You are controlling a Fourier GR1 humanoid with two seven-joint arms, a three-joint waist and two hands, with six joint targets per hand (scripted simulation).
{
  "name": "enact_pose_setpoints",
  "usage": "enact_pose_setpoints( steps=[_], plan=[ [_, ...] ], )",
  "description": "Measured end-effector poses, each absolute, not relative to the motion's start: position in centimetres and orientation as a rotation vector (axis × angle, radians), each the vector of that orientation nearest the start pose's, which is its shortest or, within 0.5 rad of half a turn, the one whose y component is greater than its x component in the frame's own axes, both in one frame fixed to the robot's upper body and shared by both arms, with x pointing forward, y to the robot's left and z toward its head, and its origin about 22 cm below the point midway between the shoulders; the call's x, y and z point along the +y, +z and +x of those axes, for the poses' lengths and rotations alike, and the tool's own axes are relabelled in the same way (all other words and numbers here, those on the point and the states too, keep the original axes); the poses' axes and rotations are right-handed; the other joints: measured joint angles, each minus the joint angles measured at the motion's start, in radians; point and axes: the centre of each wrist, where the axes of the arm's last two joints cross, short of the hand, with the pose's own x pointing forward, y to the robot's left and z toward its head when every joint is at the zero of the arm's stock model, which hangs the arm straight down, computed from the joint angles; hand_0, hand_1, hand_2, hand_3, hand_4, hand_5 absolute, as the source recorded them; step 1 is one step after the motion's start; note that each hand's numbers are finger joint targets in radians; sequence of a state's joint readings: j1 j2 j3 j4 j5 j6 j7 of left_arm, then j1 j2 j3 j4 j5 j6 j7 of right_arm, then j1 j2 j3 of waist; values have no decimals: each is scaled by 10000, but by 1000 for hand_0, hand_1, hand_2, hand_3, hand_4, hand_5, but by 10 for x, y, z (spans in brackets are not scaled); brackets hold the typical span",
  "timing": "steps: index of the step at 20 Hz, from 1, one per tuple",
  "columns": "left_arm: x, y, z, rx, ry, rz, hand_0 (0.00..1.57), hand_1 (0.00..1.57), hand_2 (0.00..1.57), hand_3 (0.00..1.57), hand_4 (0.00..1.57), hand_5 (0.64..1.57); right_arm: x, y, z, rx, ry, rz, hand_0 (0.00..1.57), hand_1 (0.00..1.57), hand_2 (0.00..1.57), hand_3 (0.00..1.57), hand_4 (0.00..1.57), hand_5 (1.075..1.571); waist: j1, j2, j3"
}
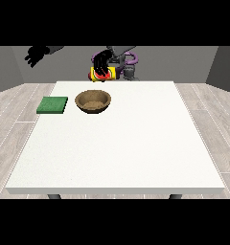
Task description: Pick the cup and pour the ball into the bowl, then pick the bowl and place it on the pad
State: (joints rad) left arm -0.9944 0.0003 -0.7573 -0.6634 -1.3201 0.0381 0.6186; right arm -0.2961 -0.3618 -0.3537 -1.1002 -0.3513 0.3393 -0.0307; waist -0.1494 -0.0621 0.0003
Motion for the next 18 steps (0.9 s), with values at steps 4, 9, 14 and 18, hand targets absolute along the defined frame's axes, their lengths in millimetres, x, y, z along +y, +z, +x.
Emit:
enact_pose_setpoints(
  steps=[4,9,14,18],
  plan=[
    [28,57,374,-13289,-15320,14977,805,805,1571,1563,1168,1561,-394,13,291,-15375,-1384,495,0,0,0,50,713,1548,515,-277,-8],
    [68,85,390,-15004,-11754,12045,635,635,936,669,1285,1545,-396,11,286,-15221,-1846,-54,0,0,0,132,777,1559,1282,-388,-49],
    [107,128,403,-16431,-7024,8486,0,0,0,0,1120,1570,-392,6,284,-15107,-2185,-413,0,0,0,0,788,1555,2049,-328,-119],
    [143,159,409,-17085,-4211,5360,0,0,0,0,1049,1567,-384,-5,282,-14954,-2564,-638,0,0,0,0,781,1560,2621,-45,-114]
  ],
)
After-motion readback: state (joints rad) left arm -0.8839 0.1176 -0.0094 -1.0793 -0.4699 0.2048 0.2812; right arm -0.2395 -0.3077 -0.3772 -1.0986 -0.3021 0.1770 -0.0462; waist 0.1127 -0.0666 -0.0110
